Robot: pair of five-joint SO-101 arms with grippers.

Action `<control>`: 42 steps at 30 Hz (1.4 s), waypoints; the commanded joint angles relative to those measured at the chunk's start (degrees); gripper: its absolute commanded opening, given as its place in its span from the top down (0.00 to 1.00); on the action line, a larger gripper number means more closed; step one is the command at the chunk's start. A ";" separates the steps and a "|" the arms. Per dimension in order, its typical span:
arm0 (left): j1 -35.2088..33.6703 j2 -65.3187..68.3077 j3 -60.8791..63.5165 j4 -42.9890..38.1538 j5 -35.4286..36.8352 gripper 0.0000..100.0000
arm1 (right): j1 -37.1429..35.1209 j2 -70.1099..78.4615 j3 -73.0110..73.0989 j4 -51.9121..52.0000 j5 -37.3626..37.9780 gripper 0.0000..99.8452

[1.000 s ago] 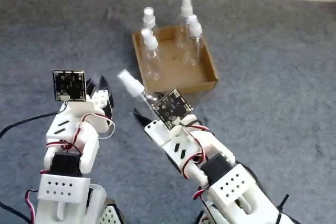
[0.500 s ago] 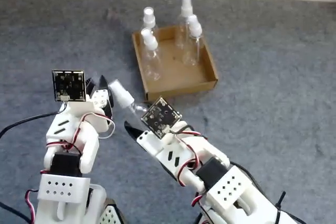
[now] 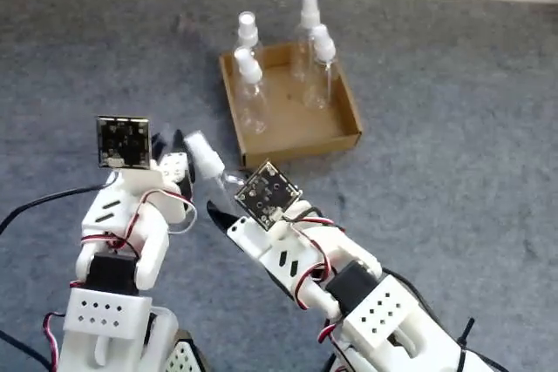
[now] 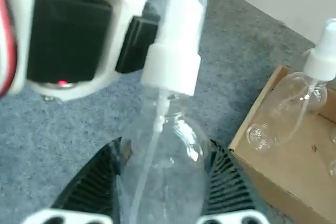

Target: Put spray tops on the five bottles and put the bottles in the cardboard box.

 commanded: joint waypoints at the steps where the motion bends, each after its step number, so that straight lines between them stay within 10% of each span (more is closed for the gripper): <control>1: 2.68 -0.57 -3.30 -0.09 -0.35 0.99 | -0.66 -0.75 -0.66 -0.04 0.53 1.00; 23: 0.48 -0.57 -1.98 0.26 -0.44 0.99 | 11.82 -0.75 -0.22 -10.95 0.09 1.00; 32: 5.05 -0.57 -2.07 3.34 -6.59 0.98 | 12.44 12.97 -21.49 -5.76 -1.76 1.00; 42: 12.09 -2.95 -4.70 11.43 -10.20 0.76 | 12.26 30.37 -37.93 -5.67 -8.79 1.00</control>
